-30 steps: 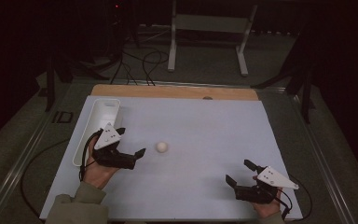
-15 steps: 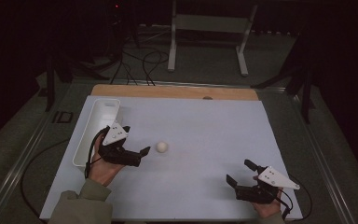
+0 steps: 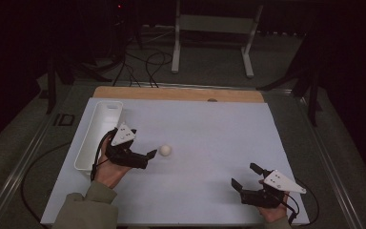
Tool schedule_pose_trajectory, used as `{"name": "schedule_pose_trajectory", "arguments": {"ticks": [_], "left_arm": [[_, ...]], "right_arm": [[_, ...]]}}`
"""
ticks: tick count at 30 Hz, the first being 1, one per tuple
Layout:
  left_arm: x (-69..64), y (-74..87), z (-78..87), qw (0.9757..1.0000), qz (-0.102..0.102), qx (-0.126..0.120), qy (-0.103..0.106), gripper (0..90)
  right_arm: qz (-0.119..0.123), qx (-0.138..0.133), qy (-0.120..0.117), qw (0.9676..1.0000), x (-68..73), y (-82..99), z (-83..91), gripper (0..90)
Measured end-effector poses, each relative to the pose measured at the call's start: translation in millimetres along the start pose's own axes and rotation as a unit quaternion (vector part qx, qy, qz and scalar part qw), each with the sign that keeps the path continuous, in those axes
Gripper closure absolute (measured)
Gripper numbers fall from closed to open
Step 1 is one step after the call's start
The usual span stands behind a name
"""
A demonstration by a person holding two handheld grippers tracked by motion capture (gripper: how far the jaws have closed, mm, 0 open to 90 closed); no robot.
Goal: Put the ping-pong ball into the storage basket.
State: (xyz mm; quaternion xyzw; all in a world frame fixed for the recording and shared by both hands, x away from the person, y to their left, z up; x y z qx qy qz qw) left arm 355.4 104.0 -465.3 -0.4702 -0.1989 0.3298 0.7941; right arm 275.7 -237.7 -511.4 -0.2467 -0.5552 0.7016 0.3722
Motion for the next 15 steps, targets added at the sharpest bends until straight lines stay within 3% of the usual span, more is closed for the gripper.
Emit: {"name": "schedule_pose_trajectory", "arguments": {"ticks": [15], "left_arm": [[-3.6, 0.1, -11.3, 0.9999, -0.001, 0.011, 0.002, 0.0]], "right_arm": [[0.001, 0.003, 0.001, 1.0000, -0.2, 0.5, -0.5, 7.6]]}}
Point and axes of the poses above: each handheld gripper's, and its own axes: z roughly backward along the jaws, y roughly out of its underside, x roughly to its left, the point moved 8 cm from there along -z, roughly forward along the jaws, and after that the axes turned 3 degrees about -x, right-handed, at the moved point
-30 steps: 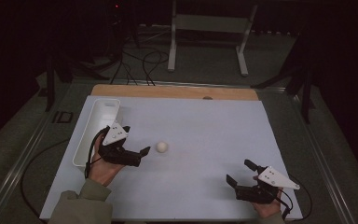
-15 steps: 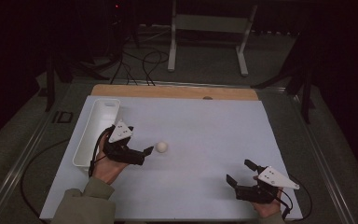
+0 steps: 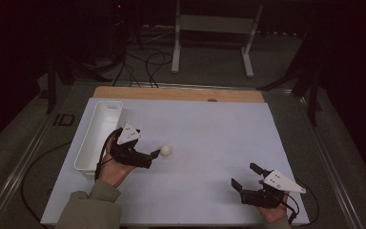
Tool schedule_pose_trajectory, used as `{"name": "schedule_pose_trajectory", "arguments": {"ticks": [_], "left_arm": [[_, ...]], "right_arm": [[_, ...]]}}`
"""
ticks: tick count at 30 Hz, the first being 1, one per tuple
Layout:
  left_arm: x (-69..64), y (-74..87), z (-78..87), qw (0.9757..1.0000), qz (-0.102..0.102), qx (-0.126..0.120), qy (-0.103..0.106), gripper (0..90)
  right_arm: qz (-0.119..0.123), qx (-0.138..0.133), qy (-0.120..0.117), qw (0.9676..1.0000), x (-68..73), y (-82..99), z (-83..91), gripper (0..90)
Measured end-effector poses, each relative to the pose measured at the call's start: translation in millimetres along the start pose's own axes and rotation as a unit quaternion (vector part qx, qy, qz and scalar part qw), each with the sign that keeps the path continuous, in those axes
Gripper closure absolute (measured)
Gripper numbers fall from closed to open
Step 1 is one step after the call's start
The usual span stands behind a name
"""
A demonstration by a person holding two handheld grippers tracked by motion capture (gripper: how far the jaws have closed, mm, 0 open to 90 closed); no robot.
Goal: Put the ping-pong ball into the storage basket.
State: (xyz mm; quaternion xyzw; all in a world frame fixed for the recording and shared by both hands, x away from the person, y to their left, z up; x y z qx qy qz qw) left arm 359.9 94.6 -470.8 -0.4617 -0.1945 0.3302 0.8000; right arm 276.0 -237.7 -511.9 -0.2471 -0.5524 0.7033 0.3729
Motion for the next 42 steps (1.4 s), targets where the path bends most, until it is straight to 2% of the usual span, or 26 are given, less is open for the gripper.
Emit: {"name": "schedule_pose_trajectory", "arguments": {"ticks": [42], "left_arm": [[-1.6, 5.6, -31.5, 0.9993, 0.008, 0.037, -0.002, 0.0]], "right_arm": [[-0.002, 0.006, 0.002, 1.0000, -1.0, 1.4, -0.7, 7.7]]}}
Point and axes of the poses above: each handheld gripper's, and its own axes: z roughly backward along the jaws, y roughly out of its underside, x roughly to its left, the point moved 8 cm from there along -z, roughly forward along the jaws, and after that the axes turned 3 degrees about -x, right-handed, at the moved point
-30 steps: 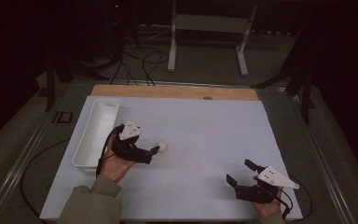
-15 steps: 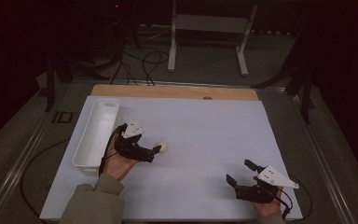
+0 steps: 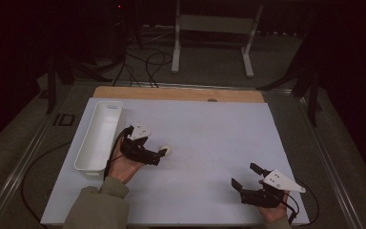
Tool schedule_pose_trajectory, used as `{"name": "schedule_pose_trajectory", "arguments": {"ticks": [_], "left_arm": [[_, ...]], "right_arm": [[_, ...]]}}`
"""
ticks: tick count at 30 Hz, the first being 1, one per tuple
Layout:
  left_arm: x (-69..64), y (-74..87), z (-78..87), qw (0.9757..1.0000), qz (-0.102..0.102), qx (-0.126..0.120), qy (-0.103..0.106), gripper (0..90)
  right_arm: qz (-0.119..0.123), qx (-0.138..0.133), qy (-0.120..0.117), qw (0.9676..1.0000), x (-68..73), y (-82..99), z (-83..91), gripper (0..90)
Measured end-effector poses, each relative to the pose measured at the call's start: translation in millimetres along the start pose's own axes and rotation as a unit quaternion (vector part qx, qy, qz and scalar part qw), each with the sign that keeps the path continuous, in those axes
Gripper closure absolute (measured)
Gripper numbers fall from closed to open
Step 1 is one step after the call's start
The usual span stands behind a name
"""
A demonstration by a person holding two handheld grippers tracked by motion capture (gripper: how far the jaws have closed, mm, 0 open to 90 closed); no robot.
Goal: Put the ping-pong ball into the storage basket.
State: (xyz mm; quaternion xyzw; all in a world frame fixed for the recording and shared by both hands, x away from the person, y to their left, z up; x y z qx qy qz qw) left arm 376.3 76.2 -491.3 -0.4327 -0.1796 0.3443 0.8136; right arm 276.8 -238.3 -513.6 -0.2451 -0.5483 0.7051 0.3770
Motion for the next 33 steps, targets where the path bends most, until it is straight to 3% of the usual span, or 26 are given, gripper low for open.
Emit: {"name": "schedule_pose_trajectory", "arguments": {"ticks": [33], "left_arm": [[-0.6, 6.0, -23.0, 0.9994, -0.001, 0.033, -0.006, 0.0]], "right_arm": [[0.001, 0.000, -0.001, 1.0000, -0.1, -0.1, 0.1, 7.7]]}}
Point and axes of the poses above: each handheld gripper's, and its own axes: z roughly backward along the jaws, y roughly out of its underside, x roughly to its left, the point moved 8 cm from there along -z, roughly forward along the jaws, and after that the axes turned 3 degrees about -x, right-handed, at the moved point
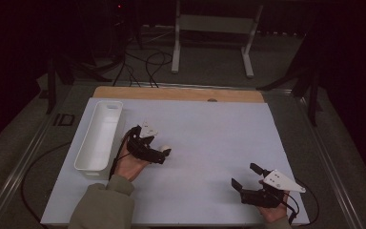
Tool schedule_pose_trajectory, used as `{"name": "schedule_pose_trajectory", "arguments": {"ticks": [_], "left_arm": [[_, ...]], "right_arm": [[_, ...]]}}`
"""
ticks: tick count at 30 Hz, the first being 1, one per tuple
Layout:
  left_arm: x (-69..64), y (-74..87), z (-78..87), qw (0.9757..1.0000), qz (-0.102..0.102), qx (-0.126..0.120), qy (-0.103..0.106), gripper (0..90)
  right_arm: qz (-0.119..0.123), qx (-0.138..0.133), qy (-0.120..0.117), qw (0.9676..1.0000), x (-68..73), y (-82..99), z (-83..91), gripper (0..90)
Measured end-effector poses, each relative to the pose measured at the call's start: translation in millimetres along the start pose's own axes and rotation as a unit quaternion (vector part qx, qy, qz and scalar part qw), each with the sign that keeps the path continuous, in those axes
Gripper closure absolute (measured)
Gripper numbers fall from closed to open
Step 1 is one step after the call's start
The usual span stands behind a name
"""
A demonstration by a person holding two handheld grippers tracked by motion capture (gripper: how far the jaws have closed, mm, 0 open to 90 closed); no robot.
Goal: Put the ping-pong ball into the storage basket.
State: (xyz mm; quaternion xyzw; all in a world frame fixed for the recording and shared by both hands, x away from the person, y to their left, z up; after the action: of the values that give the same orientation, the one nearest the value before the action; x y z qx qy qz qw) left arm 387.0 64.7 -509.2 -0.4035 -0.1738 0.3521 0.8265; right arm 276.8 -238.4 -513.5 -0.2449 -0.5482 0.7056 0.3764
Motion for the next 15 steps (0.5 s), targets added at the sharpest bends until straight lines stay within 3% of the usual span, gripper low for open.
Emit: {"name": "schedule_pose_trajectory", "arguments": {"ticks": [15], "left_arm": [[0.7, 4.3, -9.1, 0.9999, 0.001, 0.015, 0.003, 0.0]], "right_arm": [[0.001, 0.000, -0.001, 1.0000, -0.3, 0.3, -0.2, 7.7]]}}
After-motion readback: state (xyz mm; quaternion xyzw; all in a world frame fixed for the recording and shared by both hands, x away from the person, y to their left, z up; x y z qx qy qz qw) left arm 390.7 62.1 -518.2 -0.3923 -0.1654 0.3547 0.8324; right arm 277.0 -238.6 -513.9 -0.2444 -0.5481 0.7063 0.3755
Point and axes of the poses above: each handheld gripper's, and its own axes: z roughly backward along the jaws, y roughly out of its underside, x roughly to its left, the point moved 8 cm from there along -z, roughly forward along the jaws, and after that the axes turned 3 degrees about -x, right-handed, at the moved point
